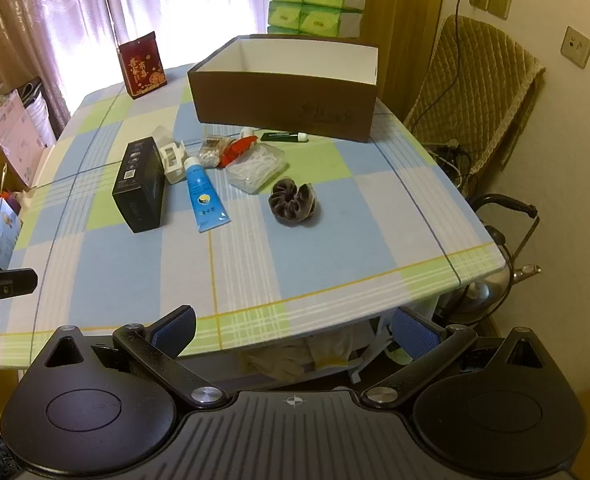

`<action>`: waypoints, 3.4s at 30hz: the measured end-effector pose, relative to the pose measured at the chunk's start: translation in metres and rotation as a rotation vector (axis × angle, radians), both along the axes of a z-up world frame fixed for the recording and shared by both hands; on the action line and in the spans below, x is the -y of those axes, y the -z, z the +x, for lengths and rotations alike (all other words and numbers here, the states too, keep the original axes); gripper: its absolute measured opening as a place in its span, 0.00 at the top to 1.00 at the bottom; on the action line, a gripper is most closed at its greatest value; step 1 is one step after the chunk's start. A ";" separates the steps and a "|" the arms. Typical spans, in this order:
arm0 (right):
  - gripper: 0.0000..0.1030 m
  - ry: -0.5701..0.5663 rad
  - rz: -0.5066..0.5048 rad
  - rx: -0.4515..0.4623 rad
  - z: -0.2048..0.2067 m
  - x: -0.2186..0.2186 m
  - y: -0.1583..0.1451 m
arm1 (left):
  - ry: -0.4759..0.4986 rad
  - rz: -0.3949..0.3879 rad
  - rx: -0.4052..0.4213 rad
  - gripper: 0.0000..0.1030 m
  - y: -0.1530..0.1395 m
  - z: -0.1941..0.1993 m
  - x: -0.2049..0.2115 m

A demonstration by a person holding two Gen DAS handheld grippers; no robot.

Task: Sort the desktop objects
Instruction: 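Move both tools toward the items on the table, then grasp the dark brown scrunchie with the right gripper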

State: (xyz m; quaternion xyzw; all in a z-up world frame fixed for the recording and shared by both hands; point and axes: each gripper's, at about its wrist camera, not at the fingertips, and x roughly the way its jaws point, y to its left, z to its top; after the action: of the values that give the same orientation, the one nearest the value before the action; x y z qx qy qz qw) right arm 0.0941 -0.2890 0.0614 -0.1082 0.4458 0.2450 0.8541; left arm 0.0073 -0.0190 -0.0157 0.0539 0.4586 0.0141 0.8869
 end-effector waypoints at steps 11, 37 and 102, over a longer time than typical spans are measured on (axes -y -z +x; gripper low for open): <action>0.02 0.006 -0.002 -0.011 0.006 -0.007 0.003 | 0.005 -0.003 -0.011 0.01 0.002 0.012 -0.006; 0.02 -0.020 -0.004 -0.028 0.020 -0.028 0.009 | -0.030 -0.016 -0.028 0.01 0.012 0.026 -0.026; 0.66 -0.141 0.007 -0.097 0.207 -0.089 0.141 | -0.152 -0.036 -0.108 0.03 0.085 0.207 -0.023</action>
State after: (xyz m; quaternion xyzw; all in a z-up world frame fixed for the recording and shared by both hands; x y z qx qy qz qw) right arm 0.3010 -0.2001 -0.0798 -0.1244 0.4770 0.3112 0.8125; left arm 0.2139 0.0039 -0.1005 0.0036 0.5087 0.0704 0.8581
